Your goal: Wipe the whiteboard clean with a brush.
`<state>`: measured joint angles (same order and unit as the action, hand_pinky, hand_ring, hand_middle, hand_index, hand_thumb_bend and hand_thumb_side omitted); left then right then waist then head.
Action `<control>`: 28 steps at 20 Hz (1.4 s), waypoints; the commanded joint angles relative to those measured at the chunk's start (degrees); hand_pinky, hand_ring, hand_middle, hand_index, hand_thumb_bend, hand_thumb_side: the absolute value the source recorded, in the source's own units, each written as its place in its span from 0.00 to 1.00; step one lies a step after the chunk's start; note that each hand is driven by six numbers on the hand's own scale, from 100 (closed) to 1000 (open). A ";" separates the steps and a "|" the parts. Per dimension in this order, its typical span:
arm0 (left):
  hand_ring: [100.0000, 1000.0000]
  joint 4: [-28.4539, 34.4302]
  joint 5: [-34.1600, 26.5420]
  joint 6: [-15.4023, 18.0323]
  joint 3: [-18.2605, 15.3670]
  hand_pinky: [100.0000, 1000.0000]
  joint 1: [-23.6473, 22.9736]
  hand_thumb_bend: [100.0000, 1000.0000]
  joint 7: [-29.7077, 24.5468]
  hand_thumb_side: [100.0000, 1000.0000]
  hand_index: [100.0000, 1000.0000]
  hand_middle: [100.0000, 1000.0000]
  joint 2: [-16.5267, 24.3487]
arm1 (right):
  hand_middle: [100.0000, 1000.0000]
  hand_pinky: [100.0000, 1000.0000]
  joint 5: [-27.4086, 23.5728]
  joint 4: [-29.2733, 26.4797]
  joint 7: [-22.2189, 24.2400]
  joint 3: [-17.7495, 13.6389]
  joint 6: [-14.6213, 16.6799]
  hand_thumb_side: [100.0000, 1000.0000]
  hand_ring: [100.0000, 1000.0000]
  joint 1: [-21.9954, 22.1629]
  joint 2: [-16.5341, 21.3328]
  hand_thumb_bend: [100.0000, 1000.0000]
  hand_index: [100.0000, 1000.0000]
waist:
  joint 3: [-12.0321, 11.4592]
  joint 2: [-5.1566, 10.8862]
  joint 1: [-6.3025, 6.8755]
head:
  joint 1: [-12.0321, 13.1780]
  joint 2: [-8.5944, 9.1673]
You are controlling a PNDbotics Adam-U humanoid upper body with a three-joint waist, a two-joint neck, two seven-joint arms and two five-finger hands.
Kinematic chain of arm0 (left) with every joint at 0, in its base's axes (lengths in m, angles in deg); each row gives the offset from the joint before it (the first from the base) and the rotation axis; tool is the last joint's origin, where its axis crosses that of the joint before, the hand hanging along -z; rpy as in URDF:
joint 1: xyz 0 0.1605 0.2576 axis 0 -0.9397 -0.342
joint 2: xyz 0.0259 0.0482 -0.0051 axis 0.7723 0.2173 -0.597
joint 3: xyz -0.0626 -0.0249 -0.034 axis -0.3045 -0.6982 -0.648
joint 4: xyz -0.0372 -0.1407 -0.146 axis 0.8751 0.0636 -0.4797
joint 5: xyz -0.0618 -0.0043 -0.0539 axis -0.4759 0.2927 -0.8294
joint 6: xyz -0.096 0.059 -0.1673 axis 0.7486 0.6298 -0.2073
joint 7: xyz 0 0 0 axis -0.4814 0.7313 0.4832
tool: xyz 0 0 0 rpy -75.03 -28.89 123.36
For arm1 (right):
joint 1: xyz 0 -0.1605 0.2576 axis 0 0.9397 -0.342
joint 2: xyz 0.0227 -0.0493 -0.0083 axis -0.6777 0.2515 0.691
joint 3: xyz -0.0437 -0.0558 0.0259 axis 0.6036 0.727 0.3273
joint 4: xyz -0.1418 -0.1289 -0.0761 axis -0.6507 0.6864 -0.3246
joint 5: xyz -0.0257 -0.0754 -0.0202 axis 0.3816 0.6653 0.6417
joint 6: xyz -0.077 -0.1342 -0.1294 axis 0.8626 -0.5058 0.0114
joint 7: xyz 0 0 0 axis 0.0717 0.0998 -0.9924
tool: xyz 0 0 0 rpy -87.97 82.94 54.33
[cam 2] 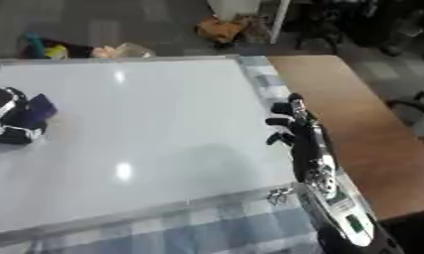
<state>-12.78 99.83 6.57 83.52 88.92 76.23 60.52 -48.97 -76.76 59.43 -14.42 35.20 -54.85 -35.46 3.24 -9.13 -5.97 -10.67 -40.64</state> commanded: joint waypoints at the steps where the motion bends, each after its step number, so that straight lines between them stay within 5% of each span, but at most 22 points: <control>1: 0.48 -3.91 -0.07 0.40 0.66 0.44 -1.63 0.66 -1.78 0.28 0.22 0.44 1.15 | 0.60 0.27 0.24 -1.30 0.17 -0.63 0.06 0.77 0.56 -0.24 0.78 0.00 0.61 | 0.02 0.02 -0.20 | 0.01 0.67; 14: 0.46 2.22 -5.25 3.42 4.10 0.44 -1.96 0.63 -10.72 0.30 0.21 0.43 0.29 | 0.60 0.27 0.18 -1.48 0.33 -0.52 -0.12 0.77 0.56 -0.31 0.76 0.00 0.61 | -0.02 0.11 -0.40 | 0.28 0.65; 28: 0.51 9.43 -6.82 7.26 9.69 0.50 -2.80 0.66 -13.80 0.32 0.23 0.48 -1.35 | 0.60 0.27 0.14 -1.51 0.44 -0.50 -0.13 0.77 0.56 -0.29 0.76 0.00 0.61 | 0.59 0.17 -0.30 | 0.63 0.69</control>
<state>-3.55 92.91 13.15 91.59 86.41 63.03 60.13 -48.97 -76.82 59.68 -14.43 34.97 -54.84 -35.47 3.60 -9.31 -6.42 -10.15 -40.63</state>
